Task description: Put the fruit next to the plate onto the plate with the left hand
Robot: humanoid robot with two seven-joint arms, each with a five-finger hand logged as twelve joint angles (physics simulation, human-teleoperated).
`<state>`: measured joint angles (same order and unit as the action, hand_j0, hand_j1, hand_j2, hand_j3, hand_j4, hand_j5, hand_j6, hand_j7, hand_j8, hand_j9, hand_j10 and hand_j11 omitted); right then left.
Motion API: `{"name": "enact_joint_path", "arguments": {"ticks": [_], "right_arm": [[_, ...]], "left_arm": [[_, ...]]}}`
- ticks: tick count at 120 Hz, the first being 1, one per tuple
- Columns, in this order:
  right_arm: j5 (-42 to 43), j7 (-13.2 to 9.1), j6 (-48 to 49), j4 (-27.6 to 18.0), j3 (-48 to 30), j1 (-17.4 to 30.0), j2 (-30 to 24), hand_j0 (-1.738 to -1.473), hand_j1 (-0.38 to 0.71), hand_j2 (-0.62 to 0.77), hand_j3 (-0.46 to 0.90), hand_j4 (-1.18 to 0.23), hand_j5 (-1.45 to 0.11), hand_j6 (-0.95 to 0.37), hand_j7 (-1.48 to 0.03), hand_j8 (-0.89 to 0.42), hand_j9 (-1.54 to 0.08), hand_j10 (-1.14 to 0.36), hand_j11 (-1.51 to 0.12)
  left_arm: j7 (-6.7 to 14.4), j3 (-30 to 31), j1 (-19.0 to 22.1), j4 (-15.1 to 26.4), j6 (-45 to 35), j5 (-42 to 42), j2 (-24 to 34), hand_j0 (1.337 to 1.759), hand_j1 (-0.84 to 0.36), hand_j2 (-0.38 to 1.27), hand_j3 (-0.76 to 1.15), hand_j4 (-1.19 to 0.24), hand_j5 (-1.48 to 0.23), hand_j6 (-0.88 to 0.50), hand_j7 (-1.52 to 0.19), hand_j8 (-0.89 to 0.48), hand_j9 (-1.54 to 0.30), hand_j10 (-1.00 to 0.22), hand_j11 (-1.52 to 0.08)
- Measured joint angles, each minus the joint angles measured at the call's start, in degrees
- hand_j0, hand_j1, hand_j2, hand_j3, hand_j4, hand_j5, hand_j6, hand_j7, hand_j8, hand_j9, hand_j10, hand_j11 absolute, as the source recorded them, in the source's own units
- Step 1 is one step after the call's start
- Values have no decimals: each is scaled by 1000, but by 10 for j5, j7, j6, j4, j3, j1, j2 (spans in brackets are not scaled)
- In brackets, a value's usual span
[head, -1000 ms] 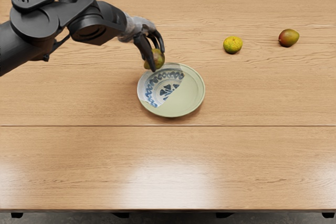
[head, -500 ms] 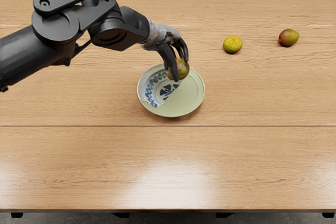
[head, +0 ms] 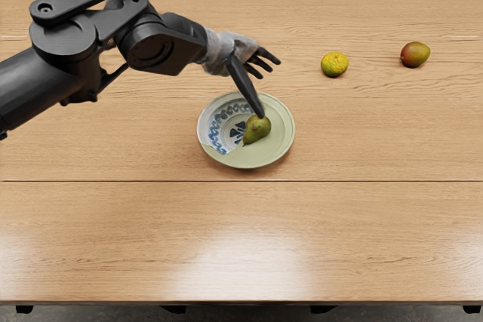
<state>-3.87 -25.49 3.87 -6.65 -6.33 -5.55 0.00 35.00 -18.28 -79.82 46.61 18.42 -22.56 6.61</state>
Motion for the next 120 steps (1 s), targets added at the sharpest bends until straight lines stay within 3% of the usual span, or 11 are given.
{"name": "enact_joint_path", "arguments": {"ticks": [13,33,61,88,120], "right_arm": [[0,0,0,-1,0,0,0,-1658,-349,0,0,0,0,0,0,0,0,0,0],[0,0,1,-3,0,-1,0,-1658,-349,0,0,0,0,0,0,0,0,0,0],[-1,0,1,-4,-1,1,0,-1658,-349,0,0,0,0,0,0,0,0,0,0],[-1,-3,1,-7,-1,2,0,-1658,-349,0,0,0,0,0,0,0,0,0,0],[-1,-4,1,-8,-2,3,0,-1658,-349,0,0,0,0,0,0,0,0,0,0]], "left_arm": [[0,-3,0,23,60,88,51,1658,263,49,0,-83,-114,-60,-111,-62,-111,-84,-111],[0,-9,34,101,138,207,153,1658,298,24,0,-47,-64,-37,-63,-38,-63,-47,-63],[0,-46,129,198,163,327,306,1658,318,10,0,-27,-37,-24,-37,-24,-37,-27,-37],[0,-67,161,233,166,353,425,1658,323,6,0,-21,-29,-19,-28,-19,-28,-21,-28],[0,-70,196,240,166,387,508,1658,325,4,0,-18,-25,-17,-25,-17,-25,-18,-25]]}}
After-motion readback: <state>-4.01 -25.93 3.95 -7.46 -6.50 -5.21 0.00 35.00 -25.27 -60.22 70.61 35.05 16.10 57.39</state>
